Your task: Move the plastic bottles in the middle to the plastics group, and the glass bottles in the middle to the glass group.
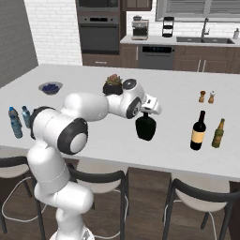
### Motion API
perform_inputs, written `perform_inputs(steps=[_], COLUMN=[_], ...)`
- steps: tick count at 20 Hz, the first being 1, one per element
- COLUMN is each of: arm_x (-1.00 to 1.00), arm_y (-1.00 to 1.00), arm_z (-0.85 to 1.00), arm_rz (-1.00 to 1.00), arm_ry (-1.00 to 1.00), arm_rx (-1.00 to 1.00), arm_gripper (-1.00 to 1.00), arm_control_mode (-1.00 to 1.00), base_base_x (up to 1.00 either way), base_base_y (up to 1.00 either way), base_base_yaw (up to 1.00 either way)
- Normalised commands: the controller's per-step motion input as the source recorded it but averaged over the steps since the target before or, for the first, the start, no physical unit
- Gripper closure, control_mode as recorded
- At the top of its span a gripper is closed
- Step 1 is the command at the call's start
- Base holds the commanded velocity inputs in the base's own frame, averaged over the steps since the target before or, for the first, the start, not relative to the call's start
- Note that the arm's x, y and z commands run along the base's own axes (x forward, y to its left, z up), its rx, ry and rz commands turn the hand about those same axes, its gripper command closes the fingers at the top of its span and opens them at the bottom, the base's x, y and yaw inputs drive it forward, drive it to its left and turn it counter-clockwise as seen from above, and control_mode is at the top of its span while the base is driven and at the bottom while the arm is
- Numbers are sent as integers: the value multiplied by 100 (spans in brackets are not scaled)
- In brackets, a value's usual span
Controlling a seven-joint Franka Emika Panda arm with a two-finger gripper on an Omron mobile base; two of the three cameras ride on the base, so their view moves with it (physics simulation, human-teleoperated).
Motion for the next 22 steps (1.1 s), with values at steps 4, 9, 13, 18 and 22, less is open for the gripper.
perform_inputs(steps=[4, 9, 13, 18, 22], arm_x=[-34, -20, -2, 0, 1], arm_y=[-83, -73, -43, -20, -39], arm_z=[0, 0, 0, 0, 0], arm_rz=[-28, -25, -20, -13, -8], arm_ry=[-3, -5, -5, -1, 0], arm_rx=[0, 0, 0, 0, 0], arm_gripper=[100, 100, 100, 100, 100], arm_control_mode=[-100, -100, -100, -100, -100], base_base_x=[0, 0, 0, 0, 0], base_base_y=[0, 0, 0, 0, 0], base_base_yaw=[0, 0, 0, 0, 0])
